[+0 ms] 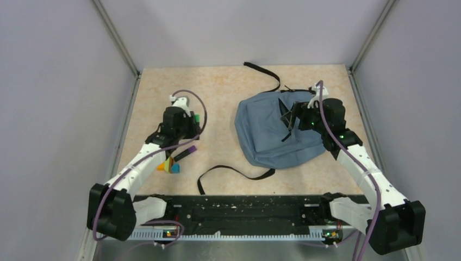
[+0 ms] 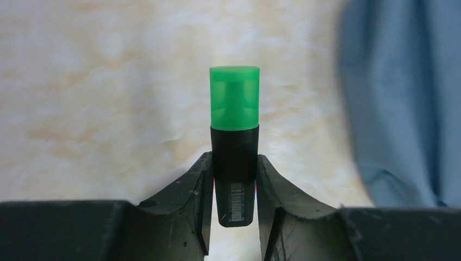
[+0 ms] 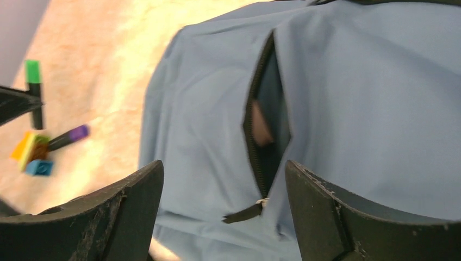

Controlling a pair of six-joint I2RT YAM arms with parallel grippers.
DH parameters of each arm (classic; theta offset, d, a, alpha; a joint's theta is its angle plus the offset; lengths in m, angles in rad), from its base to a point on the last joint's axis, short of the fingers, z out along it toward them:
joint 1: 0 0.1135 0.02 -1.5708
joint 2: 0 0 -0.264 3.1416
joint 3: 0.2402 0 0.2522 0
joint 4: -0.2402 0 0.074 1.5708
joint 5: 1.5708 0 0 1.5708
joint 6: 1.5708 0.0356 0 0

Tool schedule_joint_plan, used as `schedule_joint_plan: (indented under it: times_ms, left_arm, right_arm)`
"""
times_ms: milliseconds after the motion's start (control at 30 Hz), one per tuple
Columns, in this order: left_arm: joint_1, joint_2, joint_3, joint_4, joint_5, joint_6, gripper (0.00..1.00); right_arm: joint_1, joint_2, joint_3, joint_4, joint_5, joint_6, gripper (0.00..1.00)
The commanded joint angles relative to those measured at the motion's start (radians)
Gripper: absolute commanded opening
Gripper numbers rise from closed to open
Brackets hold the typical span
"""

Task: Pack the student bag
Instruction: Pick up the stationery from the center of the board, then place the stationery in the student bag.

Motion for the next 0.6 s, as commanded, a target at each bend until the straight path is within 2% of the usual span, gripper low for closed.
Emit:
schedule_joint_plan:
  times_ms: [0,133,267,400,567]
  left_arm:
    - [-0.196,-0.069,0.045,0.125,0.103,0.124,0.19]
    - [-0.389,-0.03,0.106,0.149,0.136,0.258,0.19]
    - [-0.537,0.031,0.169,0.16,0.144,0.33,0.19]
    - [-0.631,0.095,0.23,0.163,0.137,0.382,0.19]
    - [-0.678,0.191,0.294,0.162,0.137,0.402,0.16]
  right_arm:
    - [0.014,0.026,0.034,0.062,-0.234,0.058,0.8]
    - [0.062,0.039,0.038,0.091,-0.305,0.113,0.81]
    - [0.098,0.05,0.046,0.114,-0.379,0.149,0.81]
    - [0.109,0.059,0.036,0.131,-0.415,0.172,0.8]
    - [0.118,0.101,0.04,0.111,-0.467,0.152,0.78]
